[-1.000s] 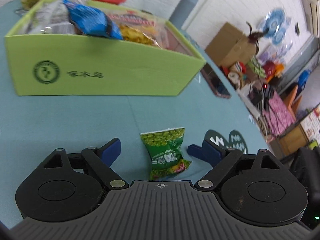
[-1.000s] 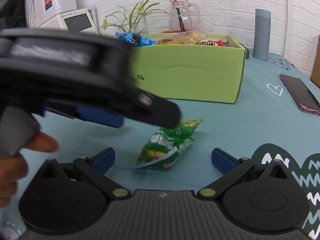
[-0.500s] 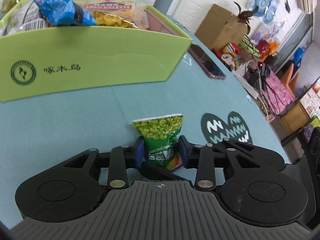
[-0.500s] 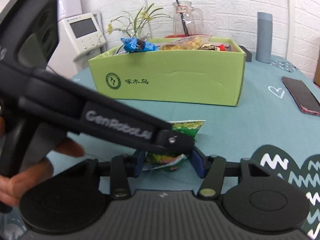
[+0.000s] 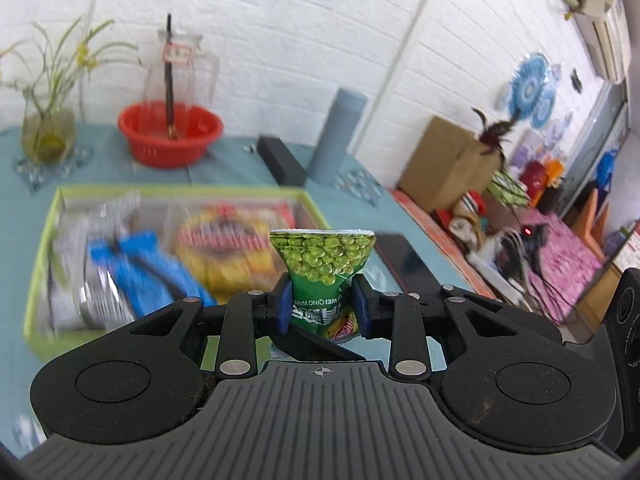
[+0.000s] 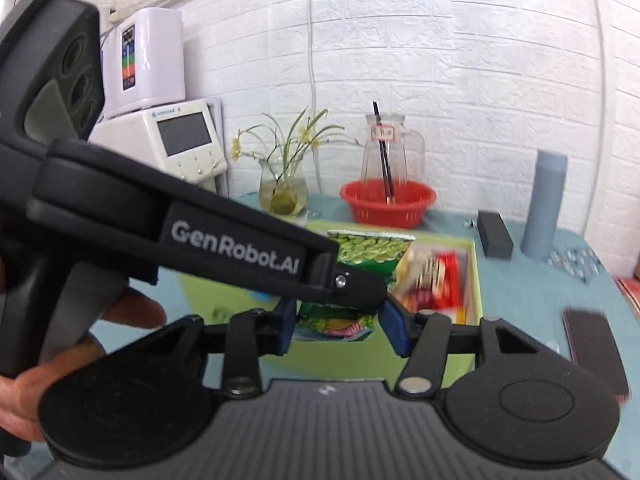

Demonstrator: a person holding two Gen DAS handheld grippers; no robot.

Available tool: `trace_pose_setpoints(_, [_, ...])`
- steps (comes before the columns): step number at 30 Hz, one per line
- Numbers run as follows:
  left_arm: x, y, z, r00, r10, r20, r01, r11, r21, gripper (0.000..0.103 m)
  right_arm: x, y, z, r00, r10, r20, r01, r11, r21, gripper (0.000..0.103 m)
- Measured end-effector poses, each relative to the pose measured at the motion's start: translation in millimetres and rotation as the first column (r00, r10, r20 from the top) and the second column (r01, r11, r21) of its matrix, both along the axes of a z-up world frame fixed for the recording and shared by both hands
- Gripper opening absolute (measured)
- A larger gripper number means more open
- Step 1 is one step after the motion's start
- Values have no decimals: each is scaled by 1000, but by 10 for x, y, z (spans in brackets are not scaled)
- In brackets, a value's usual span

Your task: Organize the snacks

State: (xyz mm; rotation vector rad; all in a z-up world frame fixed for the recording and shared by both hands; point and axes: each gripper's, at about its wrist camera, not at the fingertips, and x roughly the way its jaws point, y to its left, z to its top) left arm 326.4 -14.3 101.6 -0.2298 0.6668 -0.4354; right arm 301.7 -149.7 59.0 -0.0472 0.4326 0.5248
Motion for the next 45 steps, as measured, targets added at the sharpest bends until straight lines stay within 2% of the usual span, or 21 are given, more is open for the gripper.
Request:
trace_pose_setpoints(3, [471, 67, -43, 999, 33, -29, -33, 999, 17, 8, 510, 124, -28, 999, 18, -46, -19, 1000, -20, 59])
trace_pose_setpoints(7, [875, 141, -342, 994, 82, -69, -77, 994, 80, 9, 1018, 266, -272, 991, 54, -126, -60, 997, -46, 59])
trace_pose_setpoints(9, [938, 159, -467, 995, 81, -54, -77, 993, 84, 12, 994, 350, -362, 992, 59, -115, -66, 996, -61, 63])
trace_pose_setpoints(12, [952, 230, -523, 996, 76, -44, -74, 996, 42, 19, 843, 385, -401, 994, 64, -87, -71, 995, -75, 67])
trace_pose_setpoints(14, [931, 219, -525, 996, 85, -25, -83, 995, 49, 35, 808, 413, -409, 996, 60, -69, -67, 992, -103, 72])
trace_pose_setpoints(15, [914, 209, -514, 995, 96, -10, -96, 993, 62, 51, 795, 423, -412, 997, 55, -62, -62, 991, -116, 78])
trace_pose_setpoints(16, [886, 210, -496, 995, 99, 9, -100, 993, 63, 59, 805, 434, -407, 997, 49, -60, -56, 991, -118, 82])
trace_pose_setpoints(17, [840, 215, -452, 995, 98, 32, -100, 993, 57, 61, 815, 418, -396, 997, 44, -67, -51, 993, -107, 92])
trace_pose_setpoints(18, [791, 219, -404, 993, 108, 55, -111, 992, 55, 68, 807, 390, -378, 997, 32, -69, -38, 995, -92, 99])
trace_pose_setpoints(19, [727, 228, -347, 988, 127, 83, -132, 990, 54, 75, 793, 347, -341, 998, 20, -60, -25, 997, -73, 99])
trace_pose_setpoints(23, [395, 278, -104, 971, 171, 169, -181, 982, 44, 78, 525, 125, -101, 1000, -15, -16, 15, 1000, 0, 102])
trace_pose_setpoints(28, [-255, 276, 111, 947, 227, 228, -242, 969, 44, 91, -113, -141, 129, 996, -84, 27, 83, 996, 45, 102])
trace_pose_setpoints(30, [-590, 245, 126, 937, 247, 248, -269, 961, 63, 92, -405, -241, 130, 992, -125, 34, 123, 991, 54, 102])
trace_pose_setpoints(34, [-1290, 141, 16, 929, 256, 269, -299, 945, 135, 92, -1052, -466, -22, 963, -271, -16, 271, 958, 90, 102])
trace_pose_setpoints(36, [-1590, 93, -71, 935, 249, 251, -295, 942, 164, 92, -1362, -544, -122, 950, -307, -65, 313, 942, 122, 103])
trace_pose_setpoints(40, [-2159, 49, -224, 941, 255, 224, -294, 942, 163, 92, -1956, -580, -273, 926, -360, -117, 375, 915, 150, 103])
trace_pose_setpoints(45, [-2812, 49, -375, 938, 258, 233, -298, 941, 158, 92, -2682, -488, -366, 894, -439, -86, 447, 888, 109, 103])
